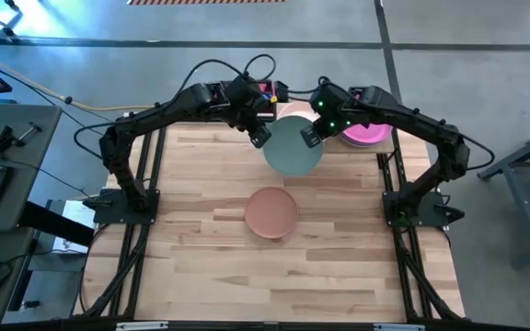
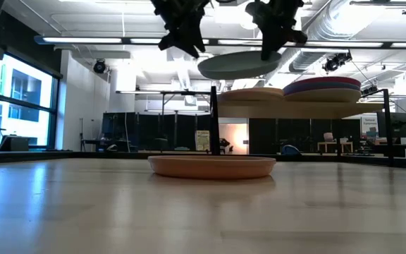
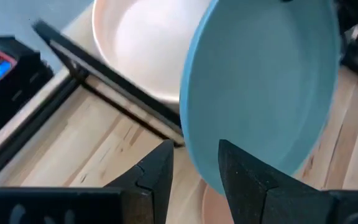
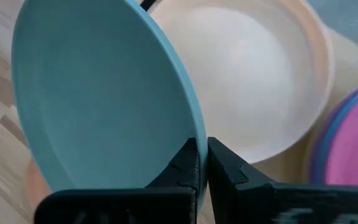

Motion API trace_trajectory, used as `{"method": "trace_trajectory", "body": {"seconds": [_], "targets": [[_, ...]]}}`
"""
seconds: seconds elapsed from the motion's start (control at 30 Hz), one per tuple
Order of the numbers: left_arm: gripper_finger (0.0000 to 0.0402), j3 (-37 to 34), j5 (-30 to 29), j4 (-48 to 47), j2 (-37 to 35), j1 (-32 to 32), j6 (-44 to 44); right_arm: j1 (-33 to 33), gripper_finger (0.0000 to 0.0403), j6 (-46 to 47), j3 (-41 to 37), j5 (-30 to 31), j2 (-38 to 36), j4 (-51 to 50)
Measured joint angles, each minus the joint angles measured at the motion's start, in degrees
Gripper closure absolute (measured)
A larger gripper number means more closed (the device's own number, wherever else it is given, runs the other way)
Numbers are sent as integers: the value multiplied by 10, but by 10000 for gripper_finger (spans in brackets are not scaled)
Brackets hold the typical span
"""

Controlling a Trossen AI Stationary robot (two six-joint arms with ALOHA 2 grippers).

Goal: Place and stack plates onto a shelf
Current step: Stack the light blue plate on top of the light orange plate on the shelf

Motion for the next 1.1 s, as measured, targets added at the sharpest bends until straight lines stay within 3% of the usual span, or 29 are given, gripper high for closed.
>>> {"method": "trace_trajectory", "body": {"seconds": [0.27, 0.7, 1.1], "targets": [[286, 0, -5, 7, -31, -3, 1, -61, 402, -45, 44, -18, -1, -17], [286, 0, -14, 6, -38, -3, 0, -226, 403, -90, 56, -113, 12, -6], [286, 0, -21, 7, -38, -2, 0, -233, 403, -101, 56, -126, 76, 0]]}}
